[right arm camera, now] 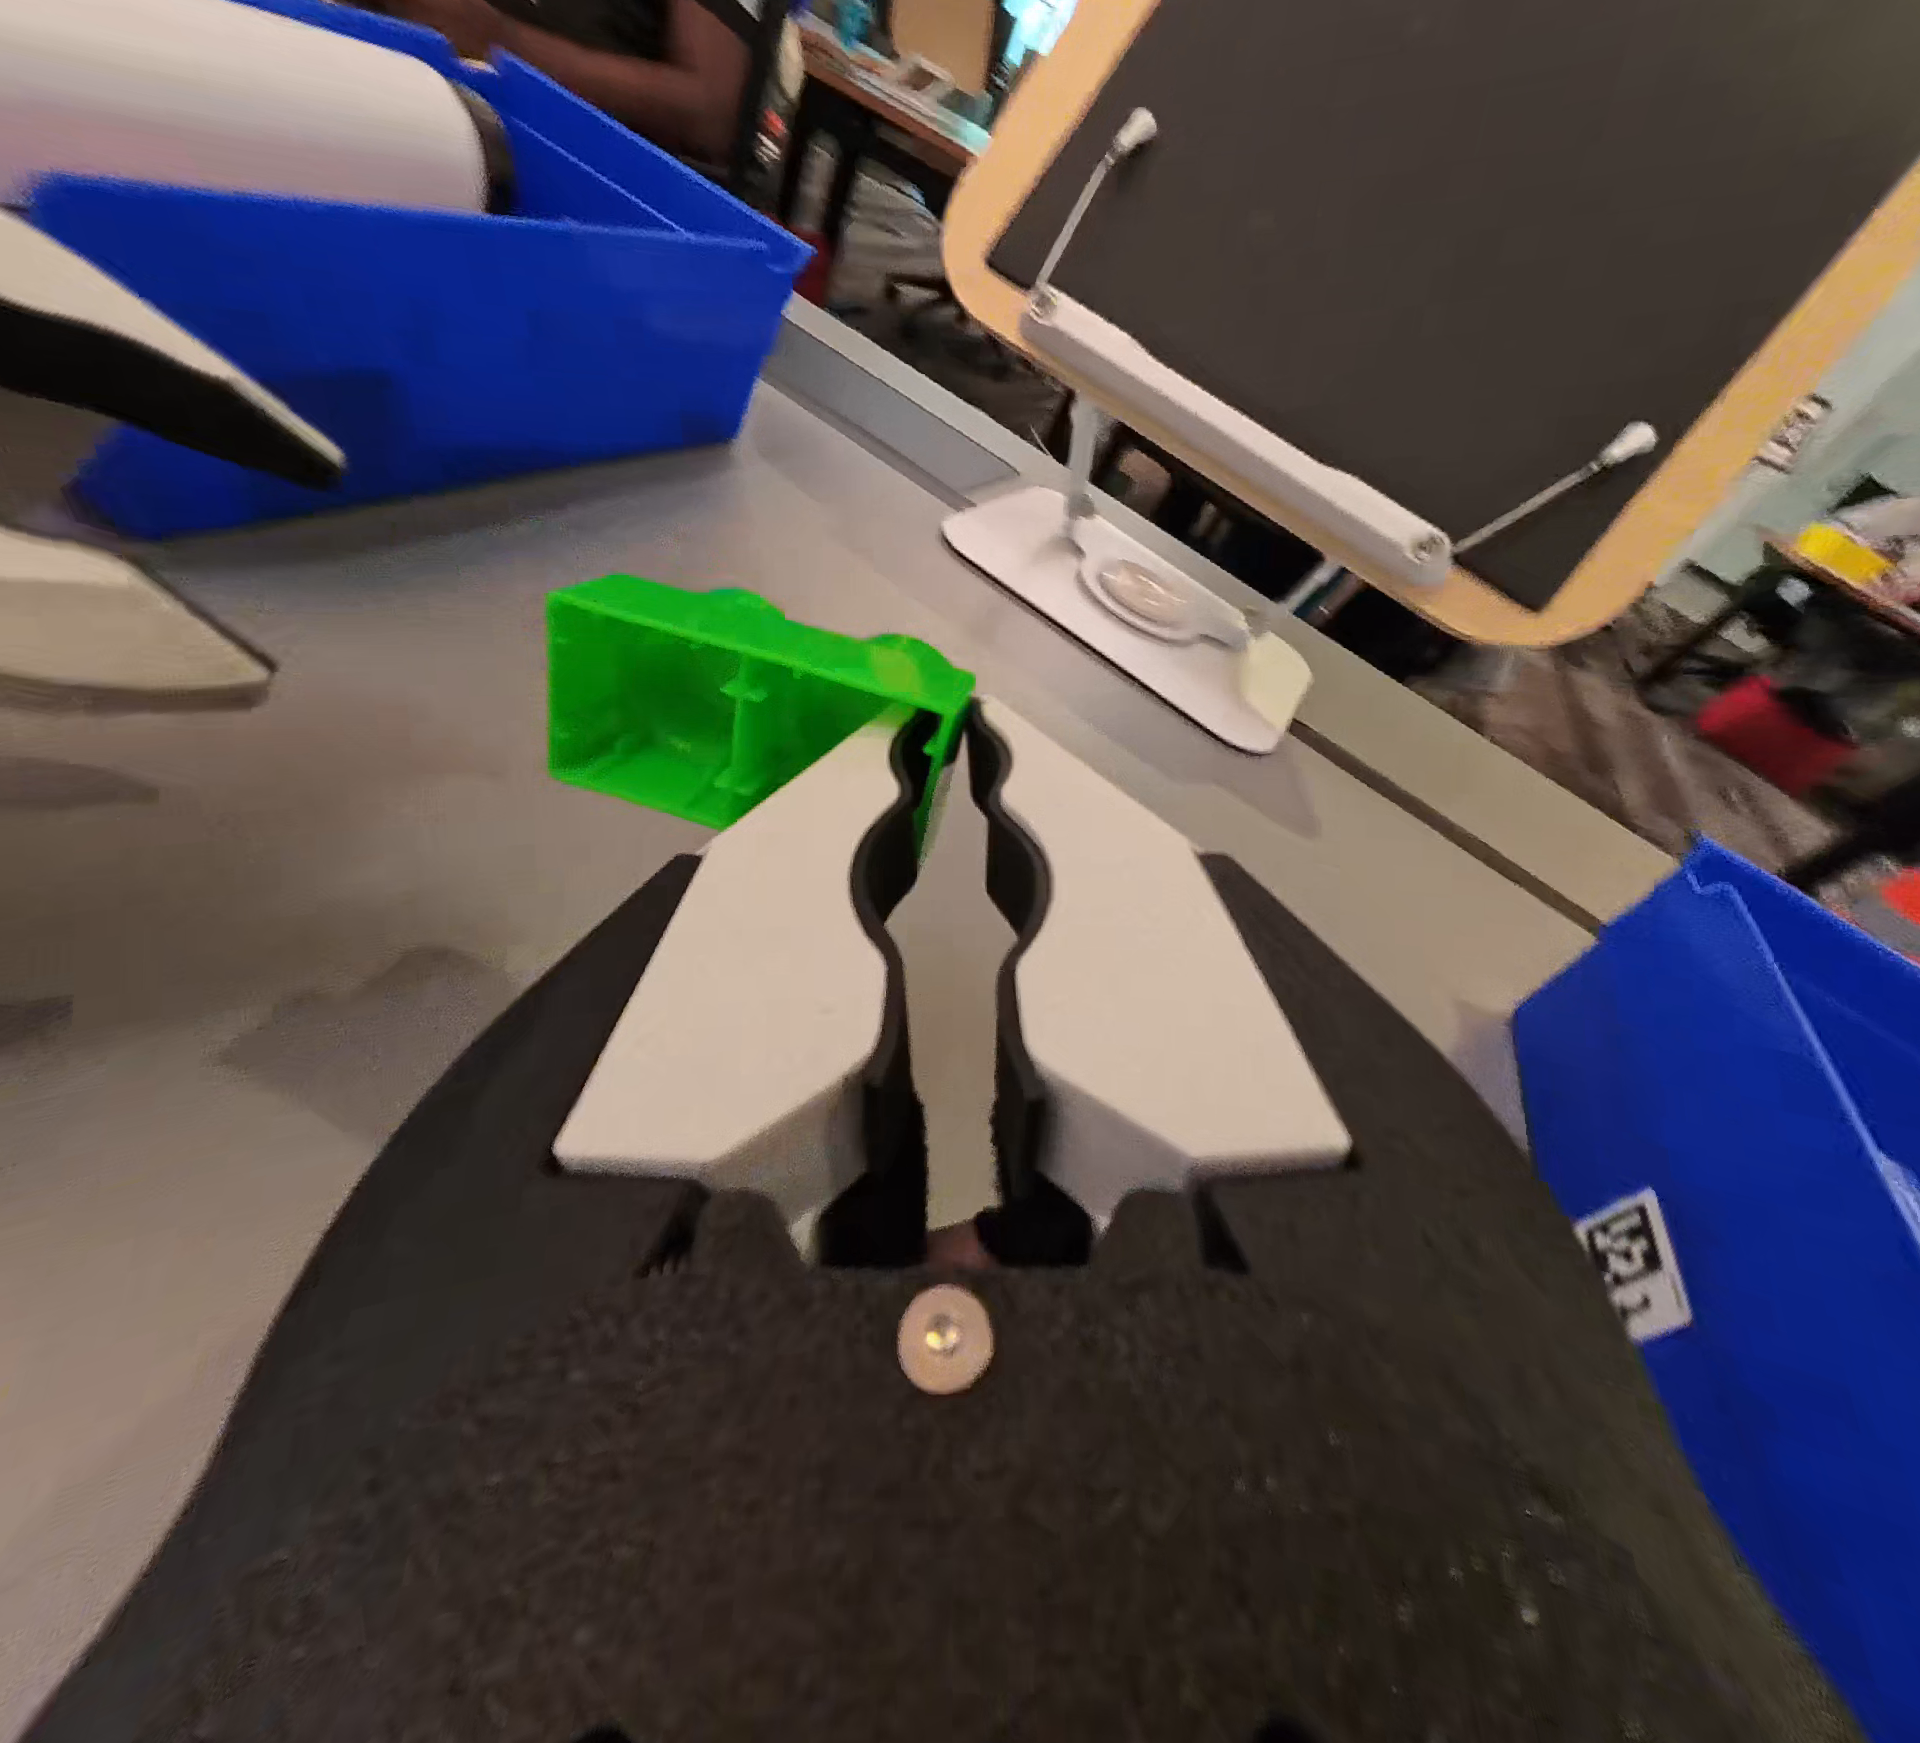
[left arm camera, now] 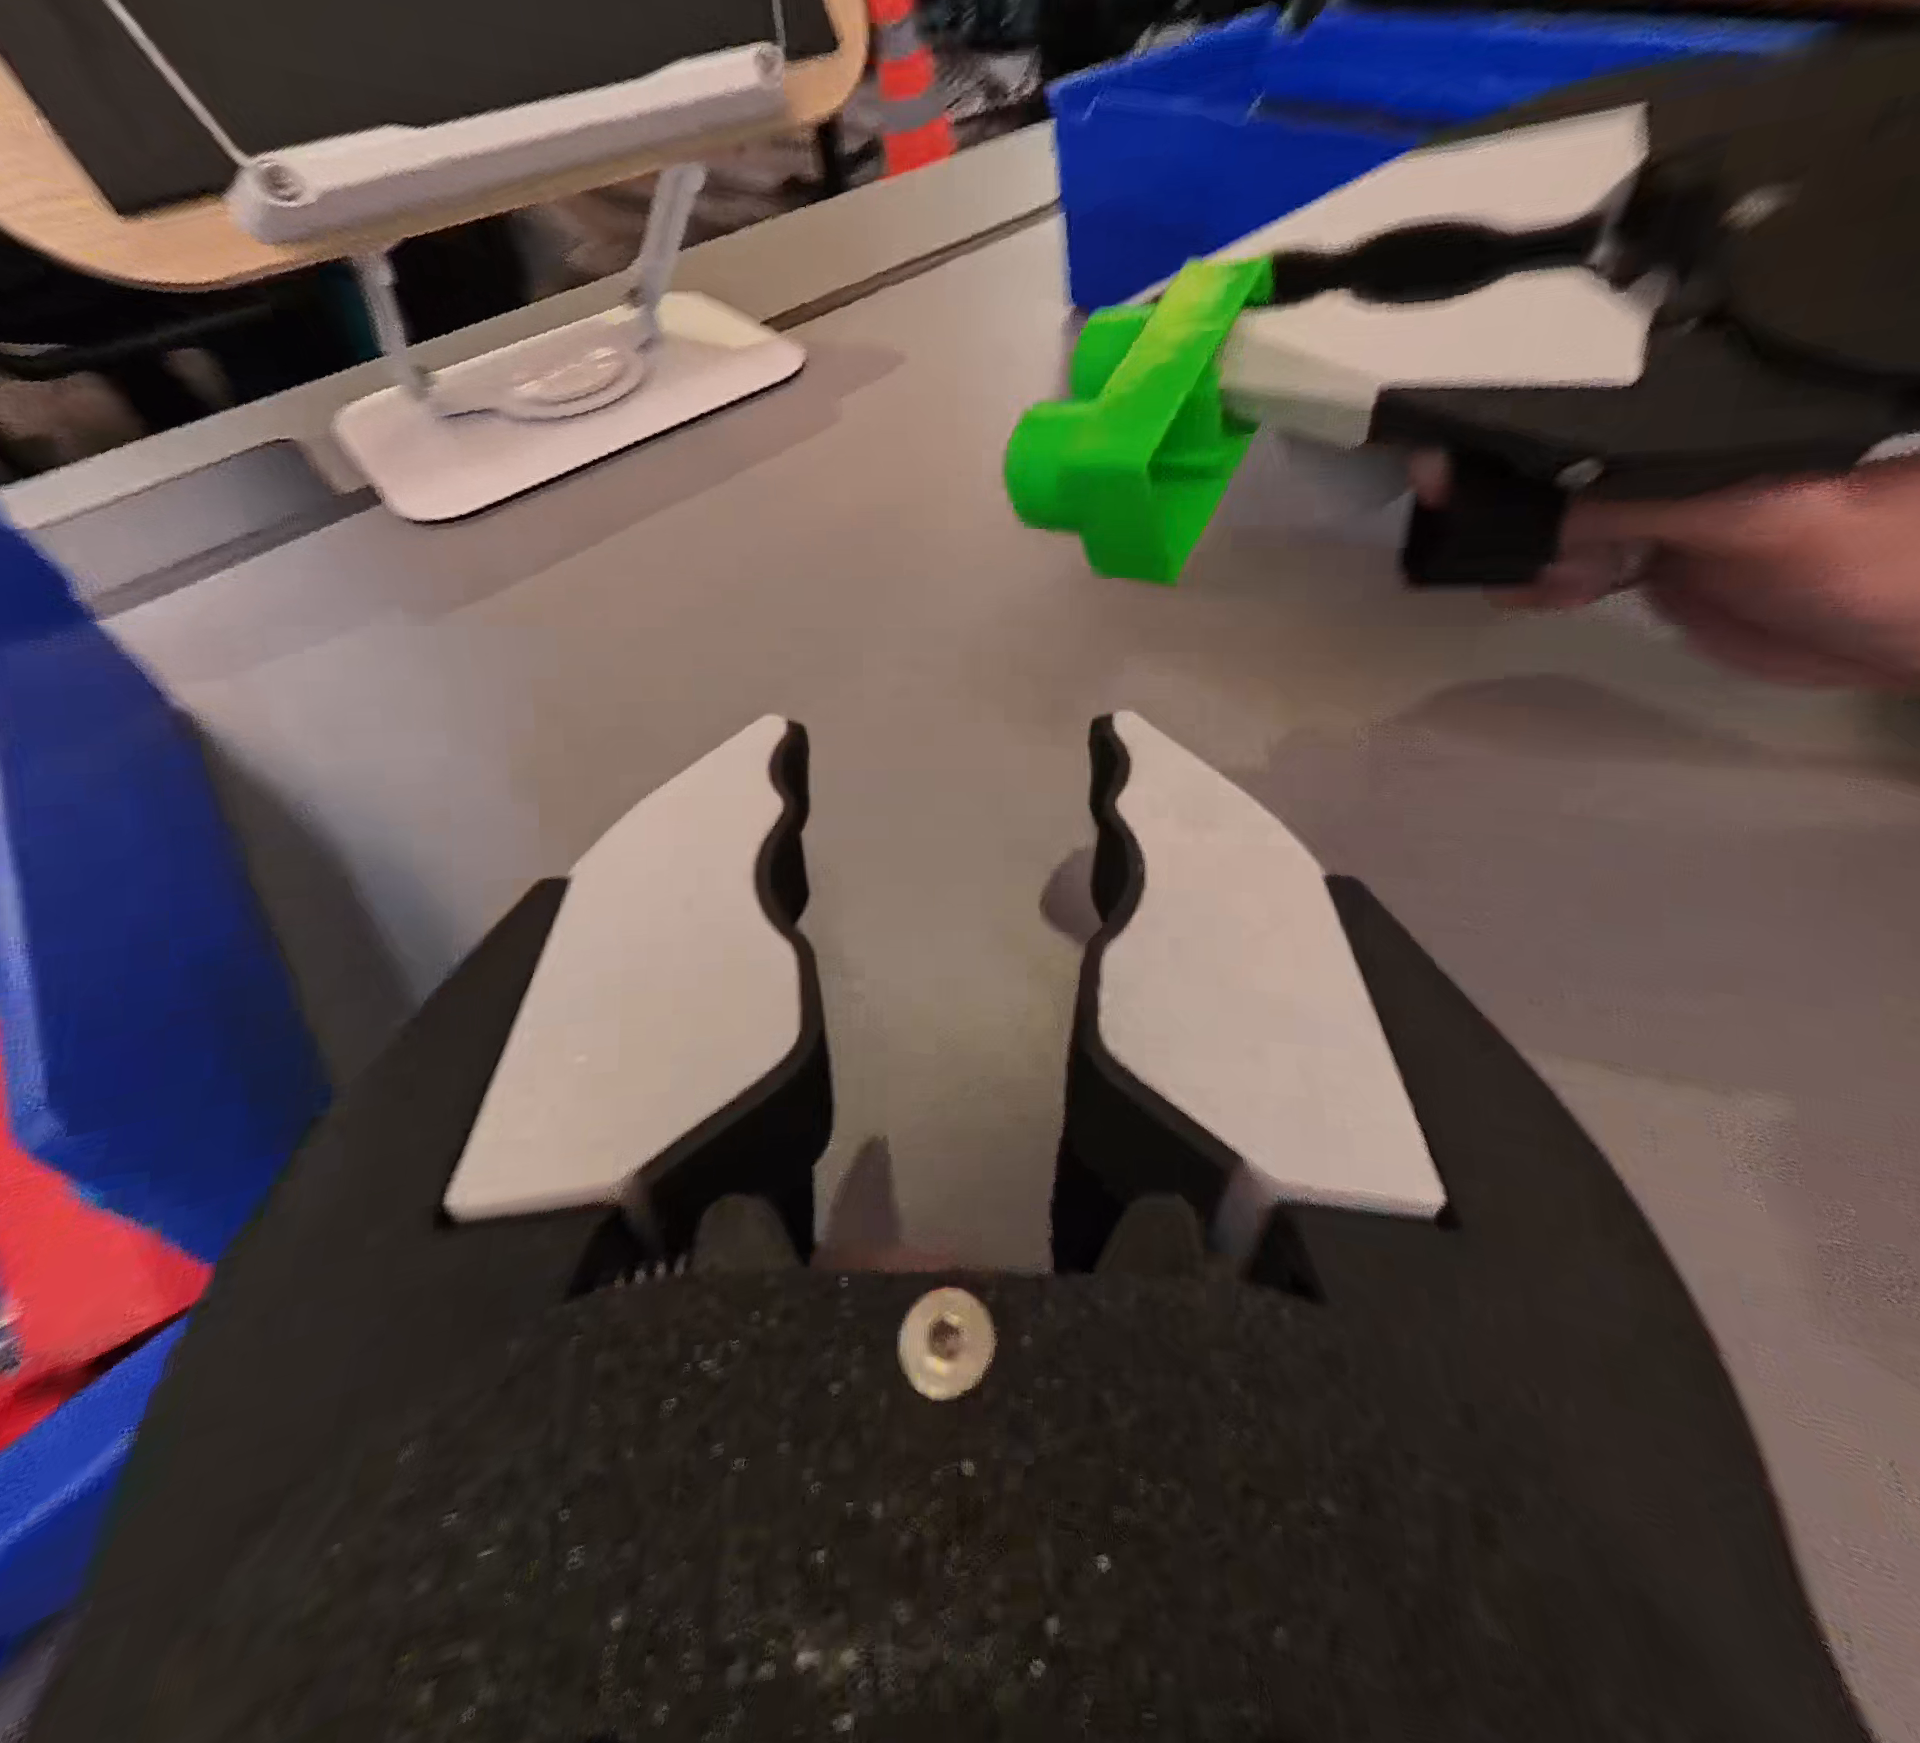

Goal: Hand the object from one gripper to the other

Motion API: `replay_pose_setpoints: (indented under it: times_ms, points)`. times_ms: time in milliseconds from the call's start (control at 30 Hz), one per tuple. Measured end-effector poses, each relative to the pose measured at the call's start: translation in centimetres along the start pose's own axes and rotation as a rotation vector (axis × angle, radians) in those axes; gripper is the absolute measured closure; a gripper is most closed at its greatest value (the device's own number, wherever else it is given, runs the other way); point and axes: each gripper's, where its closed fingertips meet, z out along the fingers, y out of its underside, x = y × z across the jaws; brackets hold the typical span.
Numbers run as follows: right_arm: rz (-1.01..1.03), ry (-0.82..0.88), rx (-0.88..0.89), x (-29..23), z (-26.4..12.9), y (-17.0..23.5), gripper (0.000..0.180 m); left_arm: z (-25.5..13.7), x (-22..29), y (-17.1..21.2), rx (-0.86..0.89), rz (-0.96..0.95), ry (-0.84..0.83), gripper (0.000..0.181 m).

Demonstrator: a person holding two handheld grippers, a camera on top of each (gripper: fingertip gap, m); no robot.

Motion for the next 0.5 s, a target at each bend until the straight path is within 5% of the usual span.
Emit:
replay_pose_setpoints:
  times_ms: [267, 500]
  points:
    - [0.183, 0.069, -0.130, -2.7, 0.7, 0.9, 0.175, 1.0, 0.4, -0.3, 0.014, -0.218, -0.168, 0.136]
    - [0.255, 0.022, -0.154, -4.8, 0.9, 1.0, 0.175, 1.4, 0.1, -0.1, 0.019, -0.228, -0.177, 0.143]
